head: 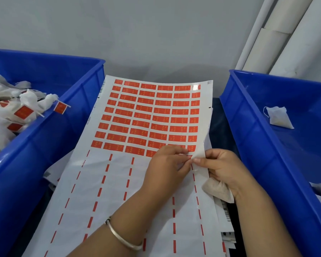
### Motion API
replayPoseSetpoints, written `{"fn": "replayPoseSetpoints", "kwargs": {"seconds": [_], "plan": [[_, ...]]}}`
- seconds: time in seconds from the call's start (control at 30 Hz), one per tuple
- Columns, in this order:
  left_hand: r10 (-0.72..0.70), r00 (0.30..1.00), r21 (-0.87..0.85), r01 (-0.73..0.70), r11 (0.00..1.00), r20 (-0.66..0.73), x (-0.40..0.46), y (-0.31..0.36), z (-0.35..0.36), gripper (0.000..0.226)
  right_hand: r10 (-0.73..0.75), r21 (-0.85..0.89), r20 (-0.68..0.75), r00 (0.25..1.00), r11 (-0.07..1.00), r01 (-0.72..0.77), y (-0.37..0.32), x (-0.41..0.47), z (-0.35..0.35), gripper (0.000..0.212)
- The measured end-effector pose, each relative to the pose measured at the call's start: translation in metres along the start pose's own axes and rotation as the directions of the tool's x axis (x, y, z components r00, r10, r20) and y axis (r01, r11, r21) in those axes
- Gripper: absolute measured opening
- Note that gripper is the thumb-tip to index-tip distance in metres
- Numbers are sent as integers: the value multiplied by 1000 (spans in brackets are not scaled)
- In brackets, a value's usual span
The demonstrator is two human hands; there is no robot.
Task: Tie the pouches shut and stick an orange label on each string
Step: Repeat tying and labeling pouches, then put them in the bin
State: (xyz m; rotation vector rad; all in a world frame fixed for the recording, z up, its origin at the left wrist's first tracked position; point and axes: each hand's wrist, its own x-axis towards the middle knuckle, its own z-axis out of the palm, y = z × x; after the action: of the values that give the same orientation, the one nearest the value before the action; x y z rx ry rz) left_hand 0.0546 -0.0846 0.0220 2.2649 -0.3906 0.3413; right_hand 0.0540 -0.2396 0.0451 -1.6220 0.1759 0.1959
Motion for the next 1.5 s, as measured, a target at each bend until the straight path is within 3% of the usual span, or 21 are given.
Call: {"fn": "replayPoseSetpoints", "kwargs": {"seconds": [0.33,0.67,0.8,1.1,1.27,1.4,1.5], "plan": [[-119,991,-8,119,993,-53,2,0,1,22,40,49,-4,999,998,-40,0,-1,-2,7],[-111,993,-42,110,993,-37,0,2,2,34,6,87,-10,1000,996,-5,-5,-2,2,23],[-56,998,-4,56,998,-23,2,1,2,29,-31,7,-41,999,999,31,-6,-3,3,27],[-6,999,14,6,1000,-34,3,-3,3,24,-84,-168,-88,993,983,68,-7,-7,5,11],[-182,982,-56,179,982,-56,5,-6,5,11,-46,-137,-98,994,990,32,-8,-7,5,10],[-463,886,-292,437,851,-24,9,-8,8,14,-46,-273,-157,987,962,1,-9,-6,1,7],[-509,859,-315,470,825,-51,13,-7,4,18,-2,-380,-125,992,924,-46,-14,-8,-2,14]]}}
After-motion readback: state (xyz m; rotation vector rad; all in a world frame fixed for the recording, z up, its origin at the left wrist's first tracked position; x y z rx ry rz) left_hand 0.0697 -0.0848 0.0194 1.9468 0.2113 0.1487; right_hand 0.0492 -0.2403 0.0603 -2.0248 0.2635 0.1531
